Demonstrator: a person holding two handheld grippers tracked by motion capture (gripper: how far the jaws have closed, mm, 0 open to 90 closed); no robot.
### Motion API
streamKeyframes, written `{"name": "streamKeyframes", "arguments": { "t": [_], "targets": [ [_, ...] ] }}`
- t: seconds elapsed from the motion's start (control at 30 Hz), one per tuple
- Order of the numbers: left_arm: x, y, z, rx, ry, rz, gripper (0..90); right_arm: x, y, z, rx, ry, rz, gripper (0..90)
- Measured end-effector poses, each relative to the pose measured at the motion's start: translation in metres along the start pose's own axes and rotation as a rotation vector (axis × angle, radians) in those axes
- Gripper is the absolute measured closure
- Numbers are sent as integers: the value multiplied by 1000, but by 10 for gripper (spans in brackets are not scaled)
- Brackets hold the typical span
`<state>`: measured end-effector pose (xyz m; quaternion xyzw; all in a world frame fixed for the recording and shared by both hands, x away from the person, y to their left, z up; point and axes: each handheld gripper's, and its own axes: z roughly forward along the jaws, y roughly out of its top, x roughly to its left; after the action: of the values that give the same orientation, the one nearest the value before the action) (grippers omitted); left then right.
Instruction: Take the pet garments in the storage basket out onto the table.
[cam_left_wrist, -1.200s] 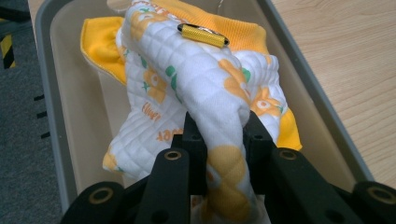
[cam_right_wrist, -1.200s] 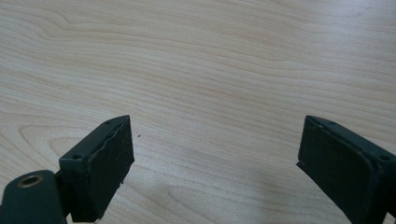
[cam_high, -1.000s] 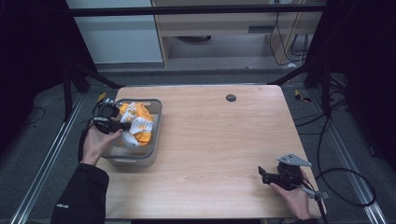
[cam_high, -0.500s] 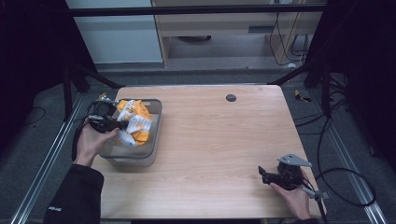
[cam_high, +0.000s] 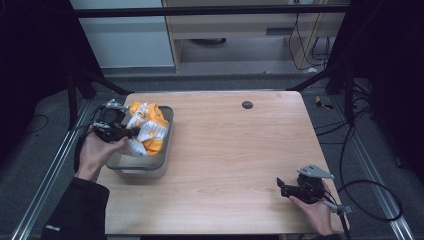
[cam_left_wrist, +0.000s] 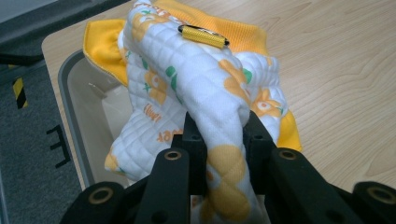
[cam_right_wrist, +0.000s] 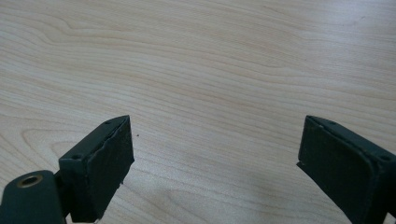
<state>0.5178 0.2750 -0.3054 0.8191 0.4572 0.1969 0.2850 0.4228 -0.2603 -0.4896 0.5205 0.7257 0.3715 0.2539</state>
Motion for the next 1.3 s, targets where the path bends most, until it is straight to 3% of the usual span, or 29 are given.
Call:
{"name": "streamKeyframes", "arguments": {
  "t": [0.7,1.3],
  "targets": [
    [-34,16,-13,-55,-68,76,754,0,0,-1,-2,0,3,102],
    [-64,24,-6,-60,-134,144,753,0,0,-1,-5,-4,-1,102]
  ]
}}
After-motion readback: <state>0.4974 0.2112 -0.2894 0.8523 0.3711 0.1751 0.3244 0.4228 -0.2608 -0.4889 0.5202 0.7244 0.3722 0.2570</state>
